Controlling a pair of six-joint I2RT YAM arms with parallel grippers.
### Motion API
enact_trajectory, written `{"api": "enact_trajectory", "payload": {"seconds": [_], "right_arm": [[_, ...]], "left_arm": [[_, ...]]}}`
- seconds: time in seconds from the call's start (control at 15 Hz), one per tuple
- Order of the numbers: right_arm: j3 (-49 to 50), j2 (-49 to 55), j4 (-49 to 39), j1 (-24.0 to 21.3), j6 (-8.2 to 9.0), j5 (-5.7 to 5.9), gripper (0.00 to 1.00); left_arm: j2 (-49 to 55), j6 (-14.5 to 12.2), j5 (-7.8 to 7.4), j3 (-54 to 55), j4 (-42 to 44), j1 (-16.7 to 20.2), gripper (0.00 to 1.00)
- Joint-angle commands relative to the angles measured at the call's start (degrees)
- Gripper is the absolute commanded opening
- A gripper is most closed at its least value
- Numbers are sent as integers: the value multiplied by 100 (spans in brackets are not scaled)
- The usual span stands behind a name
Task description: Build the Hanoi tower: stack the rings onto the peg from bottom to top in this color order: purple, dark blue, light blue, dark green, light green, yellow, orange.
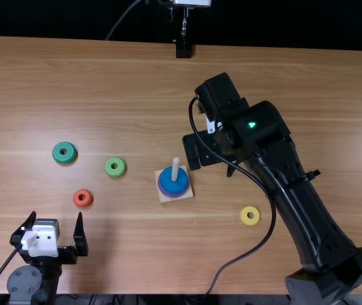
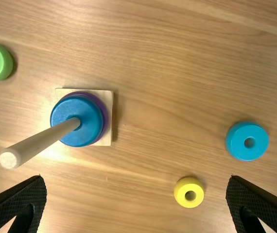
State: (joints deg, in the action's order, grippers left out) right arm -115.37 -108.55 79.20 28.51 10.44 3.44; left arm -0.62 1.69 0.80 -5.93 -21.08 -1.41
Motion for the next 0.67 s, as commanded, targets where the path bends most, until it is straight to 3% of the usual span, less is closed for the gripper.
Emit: {"api": "enact_trajectory", "payload": {"seconds": [0.0, 0.47, 0.6], "right_arm": [[173, 159, -25, -4, 22, -38, 100], [2441, 1328, -1533, -1041, 32, -28, 100], [2898, 1389, -1512, -1243, 11, -17, 100]], "left_arm": [[62, -22, -80, 593, -455, -8, 100], [62, -22, -80, 593, -455, -8, 100], [62, -22, -80, 593, -455, -8, 100]]}}
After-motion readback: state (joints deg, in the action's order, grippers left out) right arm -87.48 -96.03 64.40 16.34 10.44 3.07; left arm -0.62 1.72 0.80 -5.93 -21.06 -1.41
